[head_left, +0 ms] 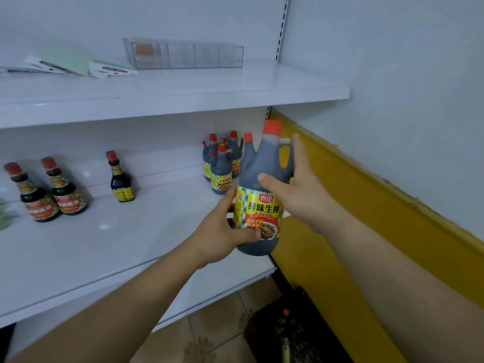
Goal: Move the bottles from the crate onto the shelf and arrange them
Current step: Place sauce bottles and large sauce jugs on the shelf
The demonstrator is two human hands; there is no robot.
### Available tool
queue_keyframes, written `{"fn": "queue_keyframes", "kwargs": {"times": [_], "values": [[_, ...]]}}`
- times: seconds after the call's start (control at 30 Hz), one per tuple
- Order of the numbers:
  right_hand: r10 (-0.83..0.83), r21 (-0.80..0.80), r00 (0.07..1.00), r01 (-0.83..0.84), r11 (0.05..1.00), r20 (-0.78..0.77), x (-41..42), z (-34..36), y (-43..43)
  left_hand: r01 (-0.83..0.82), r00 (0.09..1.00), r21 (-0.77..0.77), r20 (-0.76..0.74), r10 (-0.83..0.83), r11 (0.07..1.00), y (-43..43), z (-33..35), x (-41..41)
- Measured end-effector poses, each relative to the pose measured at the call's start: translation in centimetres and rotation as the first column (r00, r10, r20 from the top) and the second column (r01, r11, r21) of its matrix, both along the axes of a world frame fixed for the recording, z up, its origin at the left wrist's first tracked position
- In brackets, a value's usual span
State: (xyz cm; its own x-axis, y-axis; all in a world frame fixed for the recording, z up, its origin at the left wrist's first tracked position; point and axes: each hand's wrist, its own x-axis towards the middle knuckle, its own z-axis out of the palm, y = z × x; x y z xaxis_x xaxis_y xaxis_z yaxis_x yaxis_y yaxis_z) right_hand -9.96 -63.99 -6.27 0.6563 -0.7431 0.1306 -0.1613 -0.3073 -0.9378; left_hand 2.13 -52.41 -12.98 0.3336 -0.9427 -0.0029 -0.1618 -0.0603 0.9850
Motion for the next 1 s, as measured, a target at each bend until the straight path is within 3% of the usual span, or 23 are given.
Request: {"fn": "queue_keyframes", "kwargs": {"times": [0.53,1.0], "values": [[0.154,0.013,0.981,-0.153,0.988,-0.122,11.3,-17.6,-19.5,-0.154,0.986,0.135,-0.041,0.161,0.979,-19.8,-19.4,9.2],[0.125,-0.126,0.992,-0.126,0.984,-0.017,17.4,-25.9,-27.7,-0.302,0.951,-0.075,0.047,0.306,0.95,-28.4,-26.5,14.0]]}}
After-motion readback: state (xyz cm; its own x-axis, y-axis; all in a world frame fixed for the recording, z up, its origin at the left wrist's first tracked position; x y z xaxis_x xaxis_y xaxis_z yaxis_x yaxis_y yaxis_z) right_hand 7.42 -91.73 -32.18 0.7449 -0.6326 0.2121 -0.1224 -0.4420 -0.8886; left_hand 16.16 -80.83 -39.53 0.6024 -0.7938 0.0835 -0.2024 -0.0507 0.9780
